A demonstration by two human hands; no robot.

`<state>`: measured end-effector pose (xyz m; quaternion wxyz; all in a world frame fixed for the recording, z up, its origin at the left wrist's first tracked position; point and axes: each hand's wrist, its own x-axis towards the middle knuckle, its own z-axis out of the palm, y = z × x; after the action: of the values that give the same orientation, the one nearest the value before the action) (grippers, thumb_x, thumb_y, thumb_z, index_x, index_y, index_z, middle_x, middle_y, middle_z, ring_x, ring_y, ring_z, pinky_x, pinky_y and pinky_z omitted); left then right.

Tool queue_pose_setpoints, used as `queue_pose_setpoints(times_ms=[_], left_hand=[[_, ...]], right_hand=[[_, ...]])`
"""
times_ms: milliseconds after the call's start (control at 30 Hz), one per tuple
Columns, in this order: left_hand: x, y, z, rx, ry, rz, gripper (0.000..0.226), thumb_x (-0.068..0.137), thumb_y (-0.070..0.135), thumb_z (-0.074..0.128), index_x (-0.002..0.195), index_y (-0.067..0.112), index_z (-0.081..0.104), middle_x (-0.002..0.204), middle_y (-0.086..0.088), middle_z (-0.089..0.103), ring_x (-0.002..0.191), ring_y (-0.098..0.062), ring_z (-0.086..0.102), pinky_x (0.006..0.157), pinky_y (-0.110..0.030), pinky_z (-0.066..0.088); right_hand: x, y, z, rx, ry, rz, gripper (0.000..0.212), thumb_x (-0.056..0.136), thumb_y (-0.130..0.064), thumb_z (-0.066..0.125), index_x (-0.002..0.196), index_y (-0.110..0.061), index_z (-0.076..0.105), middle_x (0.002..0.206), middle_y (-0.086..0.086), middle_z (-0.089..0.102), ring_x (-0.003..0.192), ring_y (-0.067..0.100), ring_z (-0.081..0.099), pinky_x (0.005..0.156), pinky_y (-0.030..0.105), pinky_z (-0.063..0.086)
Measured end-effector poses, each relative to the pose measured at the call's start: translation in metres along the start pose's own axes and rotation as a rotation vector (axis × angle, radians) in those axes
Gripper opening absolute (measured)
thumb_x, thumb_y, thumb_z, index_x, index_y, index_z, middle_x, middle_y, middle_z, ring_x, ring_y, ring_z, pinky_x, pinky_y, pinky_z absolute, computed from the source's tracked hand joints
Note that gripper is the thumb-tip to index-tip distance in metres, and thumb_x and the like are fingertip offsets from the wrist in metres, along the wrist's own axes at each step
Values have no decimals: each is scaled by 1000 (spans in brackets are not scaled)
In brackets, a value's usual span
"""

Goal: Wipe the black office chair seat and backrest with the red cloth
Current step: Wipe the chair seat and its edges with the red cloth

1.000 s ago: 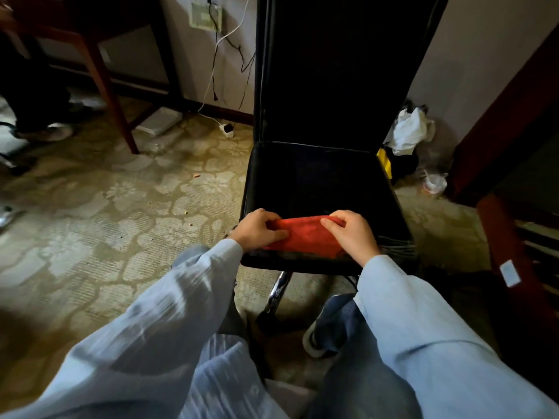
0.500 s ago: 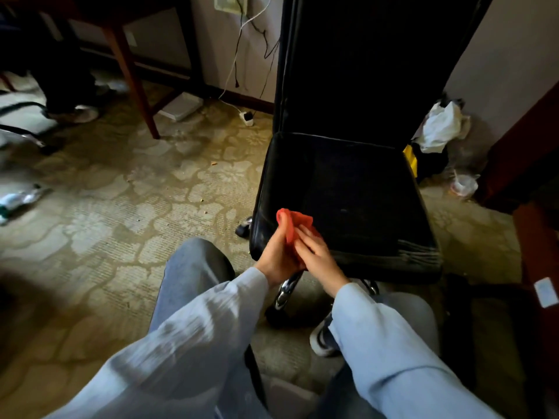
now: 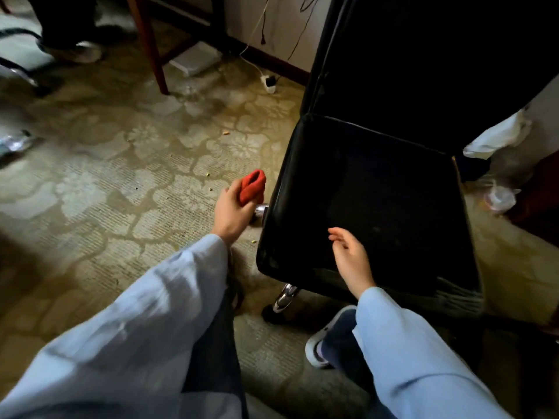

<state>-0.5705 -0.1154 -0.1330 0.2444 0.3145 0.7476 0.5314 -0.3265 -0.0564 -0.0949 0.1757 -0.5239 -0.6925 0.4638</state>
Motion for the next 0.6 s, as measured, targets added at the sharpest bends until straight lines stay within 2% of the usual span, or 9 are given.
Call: queue_pose_setpoints(times_ms=[67, 133, 200, 267, 367, 433, 500, 600], left_hand=[[27, -12, 6, 183, 6, -12, 48, 70, 44, 58, 118, 37, 57, 98, -7, 64, 92, -22, 62, 85, -36, 52], [42, -8, 20, 202, 11, -4, 41, 76, 34, 62, 116, 25, 60, 102, -10, 56, 94, -24, 56, 89, -30, 47], [51, -5, 40, 199, -45, -1, 33, 81, 19, 66, 112, 11, 60, 102, -10, 44, 95, -25, 51, 88, -21, 39], [58, -4, 59, 196, -141, 2, 34, 82, 18, 65, 114, 8, 58, 100, -8, 40, 96, -24, 51, 85, -14, 33], [58, -9, 72, 122, -247, 6, 53, 74, 32, 57, 124, 16, 55, 118, -8, 43, 113, -15, 45, 97, -13, 28], [54, -12, 73, 119, -288, 49, 57, 74, 40, 54, 127, 20, 54, 132, -8, 43, 126, -14, 39, 104, -14, 23], [47, -12, 68, 143, -308, 69, 55, 77, 35, 51, 129, 17, 54, 133, -13, 46, 127, -23, 42, 105, -19, 26], [26, -12, 60, 220, -277, 122, 55, 74, 20, 48, 129, 13, 54, 130, -21, 48, 121, -35, 48, 105, -32, 32]], right_hand=[[17, 4, 0, -251, 64, -64, 37, 93, -12, 45, 129, -20, 51, 132, 2, 52, 127, 19, 43, 103, 33, 34], [32, 7, 2, -522, 61, -96, 46, 96, -21, 43, 141, -22, 36, 150, 2, 32, 140, 21, 21, 112, 41, 17], [40, 14, 6, -698, -42, -27, 54, 98, -35, 34, 148, -30, 15, 159, -2, 5, 145, 22, -4, 115, 45, -1], [44, 24, 11, -780, -149, 56, 55, 99, -44, 23, 148, -37, -2, 158, -4, -12, 143, 23, -18, 113, 47, -12], [48, 30, 15, -816, -179, 81, 55, 99, -46, 18, 147, -39, -8, 157, -4, -18, 142, 24, -23, 111, 49, -16], [49, 30, 15, -820, -194, 94, 55, 99, -46, 18, 146, -39, -8, 156, -4, -19, 141, 24, -24, 110, 49, -17], [49, 29, 16, -822, -197, 100, 55, 99, -46, 18, 146, -39, -8, 156, -4, -19, 141, 24, -24, 110, 49, -17], [48, 28, 15, -825, -208, 112, 55, 99, -45, 18, 147, -38, -8, 156, -3, -19, 142, 25, -23, 110, 50, -16]])
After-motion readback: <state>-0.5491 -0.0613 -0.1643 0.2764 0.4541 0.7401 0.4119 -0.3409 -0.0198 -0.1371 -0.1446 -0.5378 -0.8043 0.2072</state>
